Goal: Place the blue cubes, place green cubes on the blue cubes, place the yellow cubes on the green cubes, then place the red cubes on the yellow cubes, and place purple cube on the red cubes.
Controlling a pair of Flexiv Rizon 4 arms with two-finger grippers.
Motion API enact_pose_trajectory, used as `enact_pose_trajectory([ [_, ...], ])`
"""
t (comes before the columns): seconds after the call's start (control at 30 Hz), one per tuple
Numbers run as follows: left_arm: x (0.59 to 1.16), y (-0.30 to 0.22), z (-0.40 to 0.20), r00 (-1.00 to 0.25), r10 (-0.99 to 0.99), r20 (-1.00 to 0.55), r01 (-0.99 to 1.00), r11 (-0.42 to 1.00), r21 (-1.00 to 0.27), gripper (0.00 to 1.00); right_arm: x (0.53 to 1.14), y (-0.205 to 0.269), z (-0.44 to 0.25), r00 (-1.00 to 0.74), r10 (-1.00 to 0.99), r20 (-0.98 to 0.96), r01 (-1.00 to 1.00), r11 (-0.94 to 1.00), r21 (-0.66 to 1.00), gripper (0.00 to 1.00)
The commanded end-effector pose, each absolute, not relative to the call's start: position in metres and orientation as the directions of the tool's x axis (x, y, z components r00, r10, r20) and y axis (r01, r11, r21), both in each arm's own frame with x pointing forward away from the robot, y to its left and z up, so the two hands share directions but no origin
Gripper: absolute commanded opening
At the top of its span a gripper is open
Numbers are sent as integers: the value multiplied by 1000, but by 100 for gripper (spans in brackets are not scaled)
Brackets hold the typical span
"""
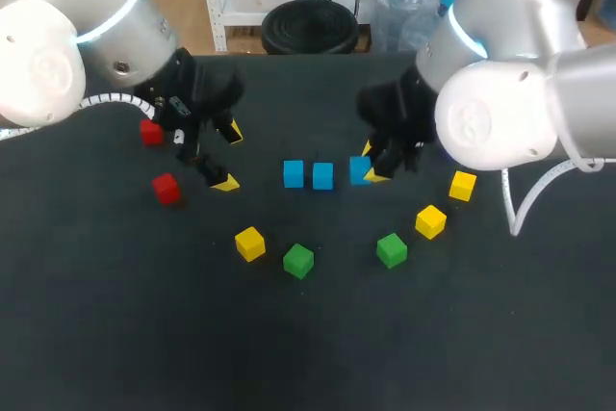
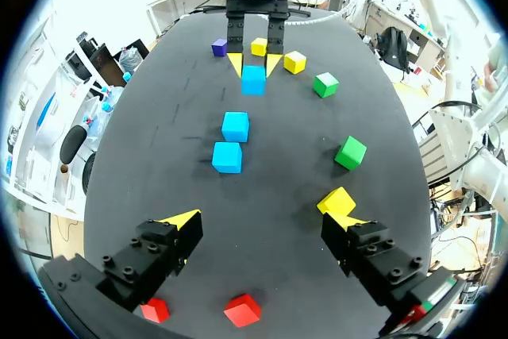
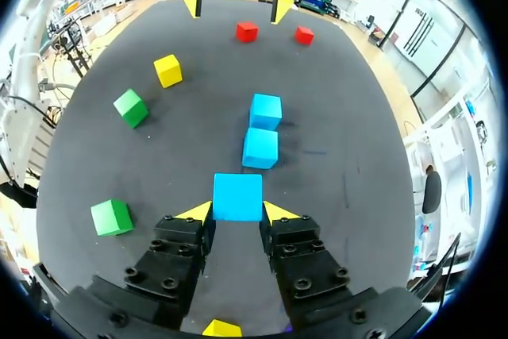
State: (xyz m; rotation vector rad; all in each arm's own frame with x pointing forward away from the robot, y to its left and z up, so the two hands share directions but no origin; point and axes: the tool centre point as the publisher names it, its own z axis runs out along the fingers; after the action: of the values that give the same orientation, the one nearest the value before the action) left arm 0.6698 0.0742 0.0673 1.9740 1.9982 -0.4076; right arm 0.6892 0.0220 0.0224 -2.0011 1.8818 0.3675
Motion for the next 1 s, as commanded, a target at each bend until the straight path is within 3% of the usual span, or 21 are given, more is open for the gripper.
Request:
enact_pose_trajectory([
  [0.03, 670, 75, 67, -7, 913, -408, 1000, 12, 11, 100, 693, 24, 16, 74, -899, -432, -996, -41, -84, 0],
  [1.0, 670, 75, 67, -7, 913, -408, 1000, 12, 11, 100, 708, 34, 0, 74, -903, -424, -996, -43, -80, 0],
])
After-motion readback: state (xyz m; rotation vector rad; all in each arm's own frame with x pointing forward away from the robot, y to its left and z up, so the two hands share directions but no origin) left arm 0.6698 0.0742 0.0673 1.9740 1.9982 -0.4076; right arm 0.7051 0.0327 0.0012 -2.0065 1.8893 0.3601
